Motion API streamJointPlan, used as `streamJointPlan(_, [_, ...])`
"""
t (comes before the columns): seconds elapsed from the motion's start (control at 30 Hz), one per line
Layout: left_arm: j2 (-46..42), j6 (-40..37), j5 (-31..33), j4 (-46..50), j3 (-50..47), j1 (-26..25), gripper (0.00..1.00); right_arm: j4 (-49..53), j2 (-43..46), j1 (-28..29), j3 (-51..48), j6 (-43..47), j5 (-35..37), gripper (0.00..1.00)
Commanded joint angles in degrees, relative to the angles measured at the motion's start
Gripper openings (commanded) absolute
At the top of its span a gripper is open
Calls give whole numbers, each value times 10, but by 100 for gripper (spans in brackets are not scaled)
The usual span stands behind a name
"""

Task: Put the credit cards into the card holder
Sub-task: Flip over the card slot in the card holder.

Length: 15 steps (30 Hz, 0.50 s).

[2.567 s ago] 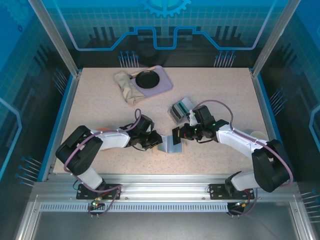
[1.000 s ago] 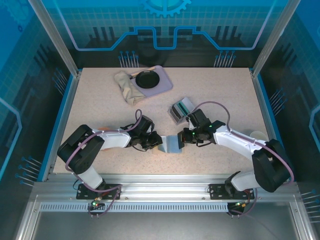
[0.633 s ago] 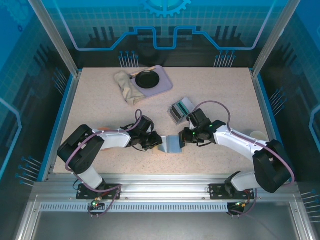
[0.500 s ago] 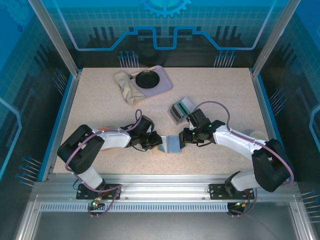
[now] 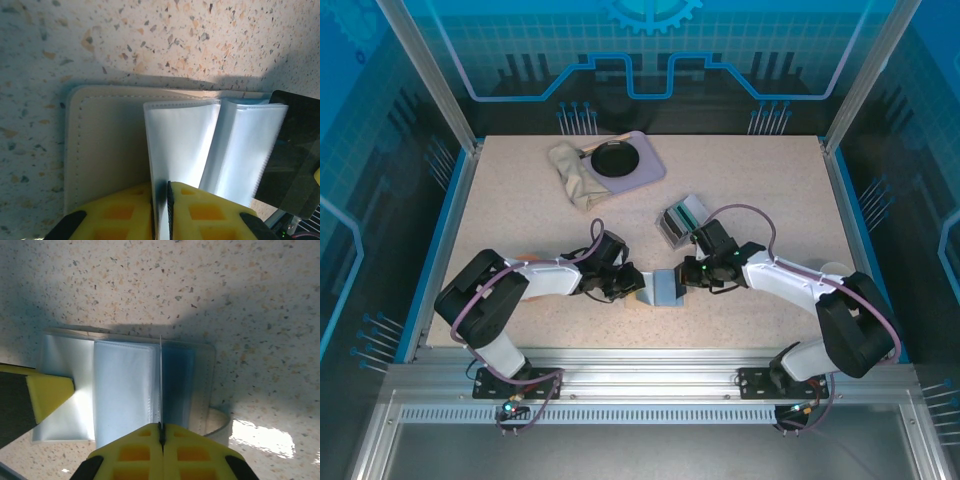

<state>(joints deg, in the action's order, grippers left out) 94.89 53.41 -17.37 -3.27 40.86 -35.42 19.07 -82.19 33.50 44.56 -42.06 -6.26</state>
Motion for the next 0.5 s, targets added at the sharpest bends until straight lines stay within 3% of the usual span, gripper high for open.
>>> streamJointPlan(0.0, [7,-15,1,16,5,-6,16,-35,-7,10,-3,-22,-34,1])
streamJointPlan(0.47, [-3,-8,13,11,1,-9,16,-51,-12,16,23,-28,-73,2])
